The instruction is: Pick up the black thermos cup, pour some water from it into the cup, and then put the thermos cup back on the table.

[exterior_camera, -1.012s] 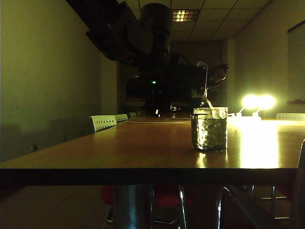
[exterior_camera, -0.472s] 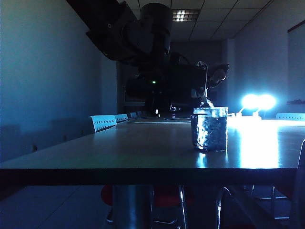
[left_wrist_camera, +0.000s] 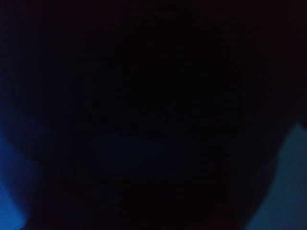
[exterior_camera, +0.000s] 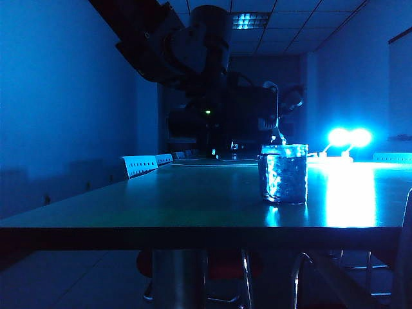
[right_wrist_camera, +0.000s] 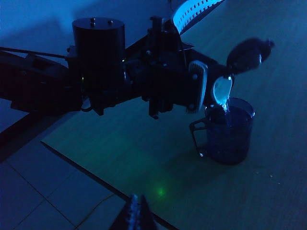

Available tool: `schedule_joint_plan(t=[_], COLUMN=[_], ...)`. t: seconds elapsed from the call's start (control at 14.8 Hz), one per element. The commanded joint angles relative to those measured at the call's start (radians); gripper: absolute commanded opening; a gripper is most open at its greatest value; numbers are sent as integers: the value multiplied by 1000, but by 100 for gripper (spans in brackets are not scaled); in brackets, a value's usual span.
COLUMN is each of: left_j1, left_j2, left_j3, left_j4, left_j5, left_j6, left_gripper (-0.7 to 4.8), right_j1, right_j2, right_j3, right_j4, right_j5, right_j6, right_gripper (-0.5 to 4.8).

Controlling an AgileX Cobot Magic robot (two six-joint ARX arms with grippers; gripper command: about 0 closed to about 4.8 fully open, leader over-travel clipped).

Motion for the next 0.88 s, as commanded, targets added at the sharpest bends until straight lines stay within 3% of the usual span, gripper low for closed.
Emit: schedule_joint_plan(t=[0.07,0.74,0.88], left_j1=[-2,7,7], left_j2=[-16,-17,-18], left_j3=[10,9,9], left_j4=[56,56,67], left_j5=[7,-31,-45], left_j6=[-119,-705,-771], left_gripper=[332,332,331], right_j1=[0,0,0], right_j2=[0,0,0], right_j3=[5,5,5], right_j4=[12,13,13], right_j5=[-3,-3,-3], right_j6=[-3,-3,-3], right_gripper=[-1,-1,-1])
